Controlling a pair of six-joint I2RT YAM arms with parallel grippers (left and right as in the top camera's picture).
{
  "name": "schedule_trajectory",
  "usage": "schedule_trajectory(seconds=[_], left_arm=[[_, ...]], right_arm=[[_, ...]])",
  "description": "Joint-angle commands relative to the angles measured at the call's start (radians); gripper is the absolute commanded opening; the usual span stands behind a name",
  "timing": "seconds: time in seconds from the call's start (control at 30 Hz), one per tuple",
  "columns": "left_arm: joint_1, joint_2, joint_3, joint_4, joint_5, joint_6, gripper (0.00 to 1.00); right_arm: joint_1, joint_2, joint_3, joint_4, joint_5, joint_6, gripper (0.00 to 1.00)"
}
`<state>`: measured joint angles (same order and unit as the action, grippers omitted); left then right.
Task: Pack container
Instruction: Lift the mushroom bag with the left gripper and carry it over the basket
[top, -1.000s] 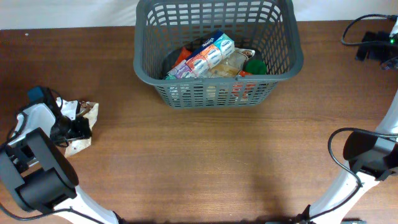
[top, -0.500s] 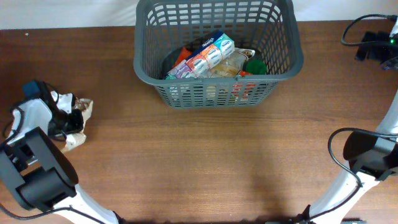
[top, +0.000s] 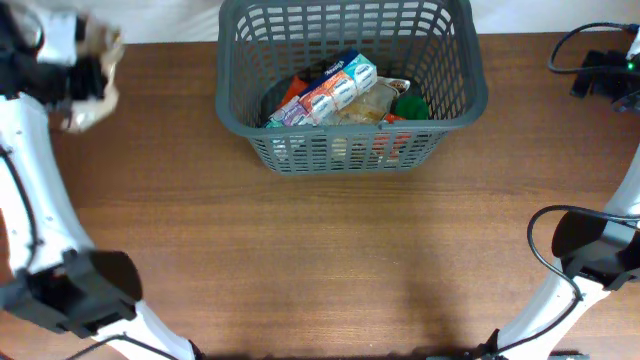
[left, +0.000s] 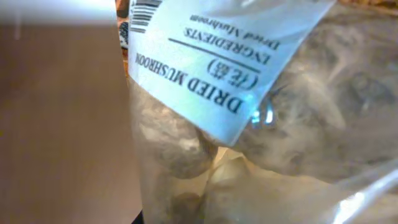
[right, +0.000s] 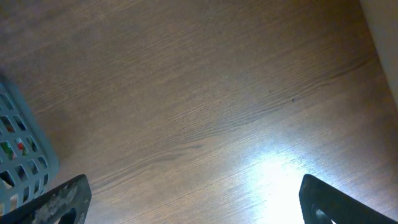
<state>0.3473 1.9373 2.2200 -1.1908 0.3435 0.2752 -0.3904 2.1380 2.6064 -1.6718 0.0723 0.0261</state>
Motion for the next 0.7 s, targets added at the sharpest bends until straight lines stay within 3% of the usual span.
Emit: schedule_trajectory(seconds=[0.0, 0.13, 0.37, 0.53, 0.67], left_arm=[[-0.136, -0.092, 0.138, 0.026, 0.126, -0.005, 0.02], [-0.313, -0.113, 0.216, 0.13, 0.227, -0.005, 0.02], [-0.582, -0.084, 0.219, 0.219, 0.178, 0.069, 0.02], [-0.69, -0.011, 0.219, 0.218, 0.029, 0.094, 0.02], [-0.711, 0.068, 0.219, 0.221, -0.004, 0.093, 0.02]], right_arm=[[-0.003, 0.009, -0.005, 0.003, -0.009, 0.009, 0.99], [-0.003, 0.009, -0.005, 0.003, -0.009, 0.009, 0.99], [-0.003, 0.009, -0.005, 0.003, -0.009, 0.009, 0.99], [-0.003, 0.009, -0.005, 0.003, -0.009, 0.009, 0.99], [-0.003, 0.009, -0.005, 0.003, -0.009, 0.009, 0.99]])
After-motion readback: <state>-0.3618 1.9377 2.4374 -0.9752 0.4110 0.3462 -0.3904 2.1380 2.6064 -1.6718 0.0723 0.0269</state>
